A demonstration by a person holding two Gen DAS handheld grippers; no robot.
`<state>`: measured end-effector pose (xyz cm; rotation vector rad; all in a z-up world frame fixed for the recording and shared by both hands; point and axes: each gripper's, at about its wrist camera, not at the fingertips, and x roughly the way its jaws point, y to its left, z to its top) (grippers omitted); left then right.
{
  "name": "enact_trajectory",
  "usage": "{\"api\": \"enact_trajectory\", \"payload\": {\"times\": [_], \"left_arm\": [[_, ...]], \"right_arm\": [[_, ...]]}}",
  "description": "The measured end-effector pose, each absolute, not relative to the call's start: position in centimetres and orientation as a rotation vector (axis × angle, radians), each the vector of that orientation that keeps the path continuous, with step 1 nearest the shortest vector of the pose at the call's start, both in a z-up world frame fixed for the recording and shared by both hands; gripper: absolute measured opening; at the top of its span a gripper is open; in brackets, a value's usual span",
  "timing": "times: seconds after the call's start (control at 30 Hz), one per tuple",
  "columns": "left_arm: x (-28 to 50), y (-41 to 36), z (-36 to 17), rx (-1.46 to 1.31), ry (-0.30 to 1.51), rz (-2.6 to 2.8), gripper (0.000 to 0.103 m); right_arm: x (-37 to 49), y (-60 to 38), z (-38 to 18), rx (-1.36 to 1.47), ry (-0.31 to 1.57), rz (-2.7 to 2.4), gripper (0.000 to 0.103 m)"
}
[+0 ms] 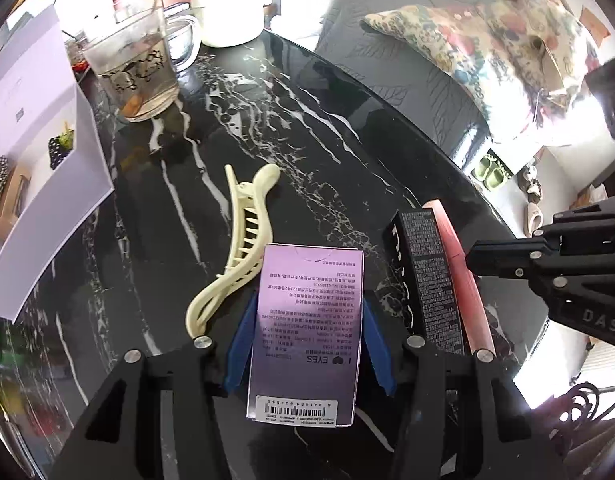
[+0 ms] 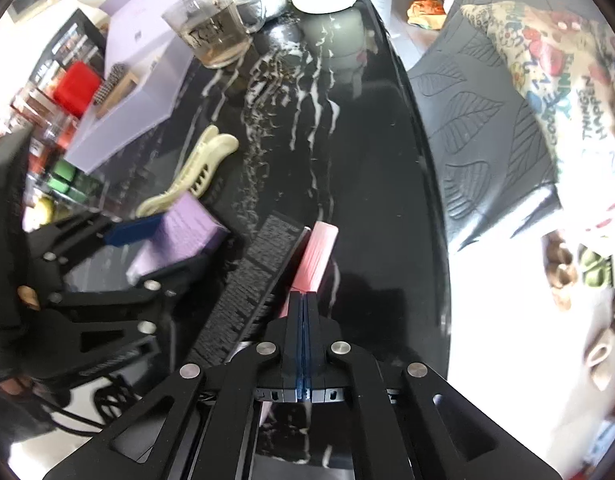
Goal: Organize rigid objects
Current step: 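Close the right tool on the pink lip gloss tube while left tool lifts purple box, then lift the purple box and pink lip gloss toward the lavender box with both tools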
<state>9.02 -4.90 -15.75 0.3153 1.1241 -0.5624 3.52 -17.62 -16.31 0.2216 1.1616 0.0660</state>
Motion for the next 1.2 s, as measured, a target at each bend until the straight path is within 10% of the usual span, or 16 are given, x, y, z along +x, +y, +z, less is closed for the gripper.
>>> {"api": "enact_trajectory", "payload": {"times": [1.2], "left_arm": [[8.9,-0.2,-13.2,0.222,1.152,-0.482,0.050]], "right_arm": [[3.9,-14.8,-17.4,0.301,1.206,0.058,0.016]]}}
